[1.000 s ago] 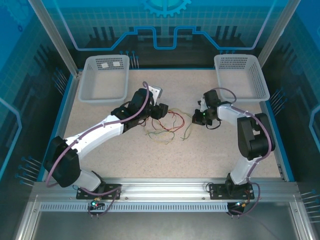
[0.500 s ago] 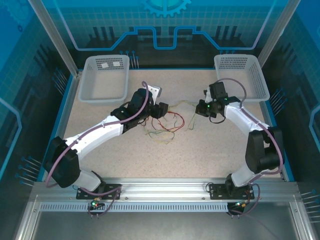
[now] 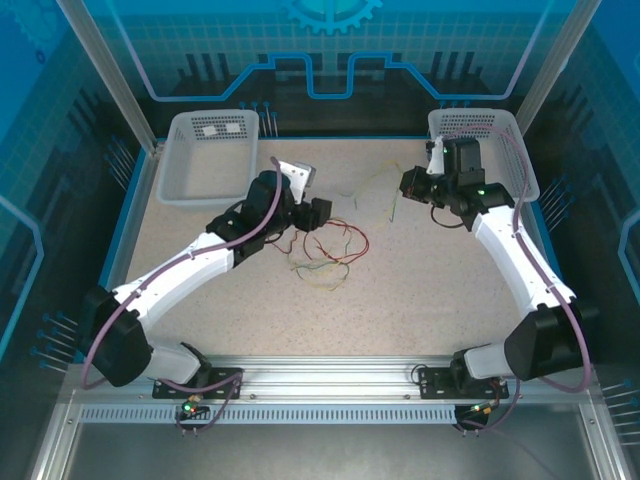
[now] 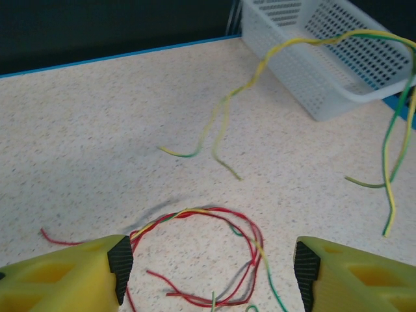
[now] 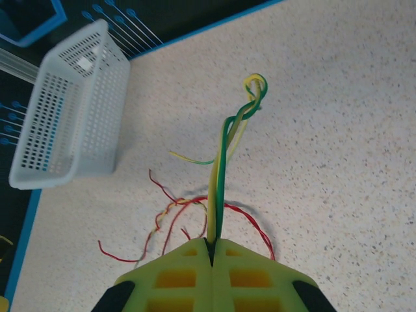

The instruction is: Untangle the cables

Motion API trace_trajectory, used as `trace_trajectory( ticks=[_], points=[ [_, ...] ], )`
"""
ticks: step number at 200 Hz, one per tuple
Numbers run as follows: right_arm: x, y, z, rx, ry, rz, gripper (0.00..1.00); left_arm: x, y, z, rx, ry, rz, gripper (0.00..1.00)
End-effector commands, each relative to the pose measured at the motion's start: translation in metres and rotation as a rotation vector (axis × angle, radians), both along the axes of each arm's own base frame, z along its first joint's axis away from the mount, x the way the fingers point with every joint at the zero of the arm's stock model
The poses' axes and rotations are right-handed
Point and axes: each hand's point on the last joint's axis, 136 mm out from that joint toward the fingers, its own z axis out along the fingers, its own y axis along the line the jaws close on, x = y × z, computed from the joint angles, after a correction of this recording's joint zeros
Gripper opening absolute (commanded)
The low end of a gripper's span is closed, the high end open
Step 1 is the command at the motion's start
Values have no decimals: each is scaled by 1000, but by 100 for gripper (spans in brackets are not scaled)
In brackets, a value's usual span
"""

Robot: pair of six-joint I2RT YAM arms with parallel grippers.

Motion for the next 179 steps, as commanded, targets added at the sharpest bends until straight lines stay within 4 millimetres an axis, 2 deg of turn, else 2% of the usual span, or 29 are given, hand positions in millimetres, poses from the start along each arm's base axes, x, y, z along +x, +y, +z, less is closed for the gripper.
trace_trajectory(
  ticks=[1, 34, 51, 71, 132, 179],
  points=[
    [-6, 10, 32, 46, -74, 20, 0, -15, -27, 49, -65, -84, -196, 69],
    [-10, 10, 41, 59, -111, -8, 0, -27, -63, 55, -123, -62, -382, 75],
    [-13, 10, 43, 80, -126, -19, 0, -29, -80, 51, -124, -61, -431, 82],
    [-17, 14, 45, 98, -133, -14, 0, -29, -97, 43, -100, -47, -473, 82],
    [-22, 19, 43, 112, -135, -2, 0, -10, -131, 18, -52, 8, -510, 83],
    [-27, 18, 46, 112, -145, -1, 0, 4, -139, -7, -9, 21, -490, 74]
  ],
)
